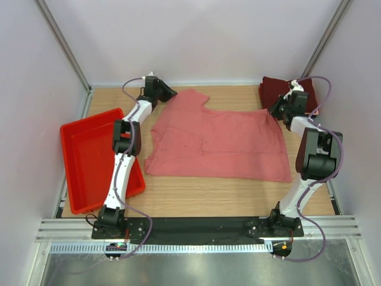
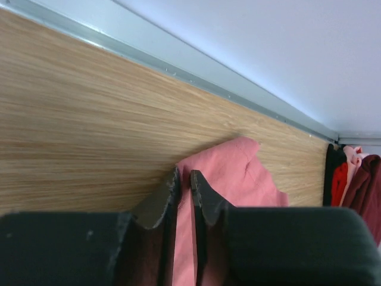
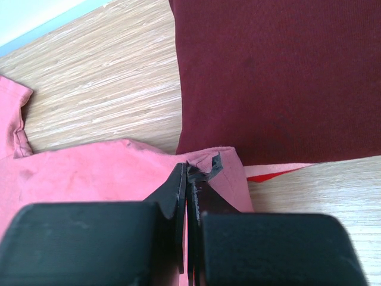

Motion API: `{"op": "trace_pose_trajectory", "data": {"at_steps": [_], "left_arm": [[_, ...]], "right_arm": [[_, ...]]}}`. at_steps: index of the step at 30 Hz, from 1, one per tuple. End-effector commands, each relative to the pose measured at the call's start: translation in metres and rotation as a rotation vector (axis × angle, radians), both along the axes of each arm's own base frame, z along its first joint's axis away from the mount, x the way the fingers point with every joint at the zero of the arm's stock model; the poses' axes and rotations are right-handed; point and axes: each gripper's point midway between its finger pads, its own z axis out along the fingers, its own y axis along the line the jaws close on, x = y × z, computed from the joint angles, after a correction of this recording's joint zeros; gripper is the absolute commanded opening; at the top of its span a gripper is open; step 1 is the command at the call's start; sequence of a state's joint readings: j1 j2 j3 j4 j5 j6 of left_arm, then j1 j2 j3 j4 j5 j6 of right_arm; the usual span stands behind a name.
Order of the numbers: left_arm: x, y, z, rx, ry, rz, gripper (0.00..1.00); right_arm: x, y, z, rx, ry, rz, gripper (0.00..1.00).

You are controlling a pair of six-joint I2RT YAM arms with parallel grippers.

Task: Fold and stack the t-shirts
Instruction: Fold the tshirt

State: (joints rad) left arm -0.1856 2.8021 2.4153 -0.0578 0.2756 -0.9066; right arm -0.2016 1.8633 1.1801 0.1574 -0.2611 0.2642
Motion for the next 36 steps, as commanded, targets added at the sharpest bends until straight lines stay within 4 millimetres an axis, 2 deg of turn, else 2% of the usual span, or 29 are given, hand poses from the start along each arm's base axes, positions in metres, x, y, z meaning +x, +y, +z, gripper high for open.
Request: {"op": "trace_pose_trajectory", "data": {"at_steps": [1, 4, 5, 8, 9, 11, 12, 16, 21, 24, 25, 26, 28, 29, 33, 35, 36], "left_arm": [[-0.002, -0.012, 0.011, -0.021, -0.031, -0.047, 0.05], [-0.006, -0.012, 0.024, -0.027, -0.048, -0.068, 0.0], [-0.005, -0.013, 0.046, -0.038, -0.092, -0.075, 0.0], [-0.01, -0.008, 0.06, -0.026, -0.111, -0.087, 0.0], [-0.01, -0.003, 0.078, -0.021, -0.137, -0.086, 0.0], [-0.015, 0.003, 0.082, 0.001, -0.139, -0.087, 0.0], [-0.015, 0.006, 0.095, 0.01, -0.161, -0.083, 0.0], [-0.019, 0.017, 0.1, 0.019, -0.165, -0.086, 0.0], [-0.028, 0.013, 0.105, -0.002, -0.172, -0.131, 0.0], [-0.033, 0.017, 0.118, 0.024, -0.196, -0.136, 0.0], [-0.037, 0.018, 0.114, 0.031, -0.183, -0.139, 0.0], [-0.038, 0.022, 0.122, 0.035, -0.194, -0.134, 0.0], [-0.043, 0.025, 0.119, 0.039, -0.181, -0.138, 0.0], [-0.046, 0.024, 0.124, 0.04, -0.187, -0.143, 0.0], [-0.056, 0.028, 0.125, 0.058, -0.18, -0.148, 0.0], [-0.061, 0.033, 0.116, 0.068, -0.162, -0.14, 0.0], [-0.064, 0.035, 0.123, 0.068, -0.172, -0.14, 0.0]], "right_arm": [[0.012, -0.004, 0.024, -0.033, -0.079, 0.004, 0.01], [0.011, -0.011, 0.029, -0.062, -0.086, -0.016, 0.01], [0.009, -0.015, 0.029, -0.071, -0.084, -0.025, 0.01], [0.007, -0.026, 0.037, -0.096, -0.113, -0.054, 0.01], [0.007, -0.031, 0.04, -0.098, -0.121, -0.064, 0.01], [0.009, -0.031, 0.046, -0.106, -0.142, -0.054, 0.01], [0.011, -0.032, 0.049, -0.11, -0.153, -0.051, 0.01], [0.009, -0.035, 0.05, -0.132, -0.157, -0.049, 0.01], [0.008, -0.04, 0.05, -0.161, -0.165, -0.048, 0.01], [0.005, -0.043, 0.05, -0.177, -0.16, -0.059, 0.01], [0.004, -0.045, 0.049, -0.183, -0.157, -0.066, 0.01], [0.001, -0.046, 0.047, -0.187, -0.15, -0.071, 0.01], [-0.001, -0.049, 0.049, -0.195, -0.156, -0.082, 0.01], [-0.003, -0.05, 0.046, -0.194, -0.15, -0.085, 0.01], [-0.009, -0.054, 0.048, -0.208, -0.156, -0.099, 0.01], [-0.013, -0.057, 0.049, -0.221, -0.165, -0.105, 0.01], [-0.013, -0.058, 0.052, -0.225, -0.178, -0.111, 0.01]]}}
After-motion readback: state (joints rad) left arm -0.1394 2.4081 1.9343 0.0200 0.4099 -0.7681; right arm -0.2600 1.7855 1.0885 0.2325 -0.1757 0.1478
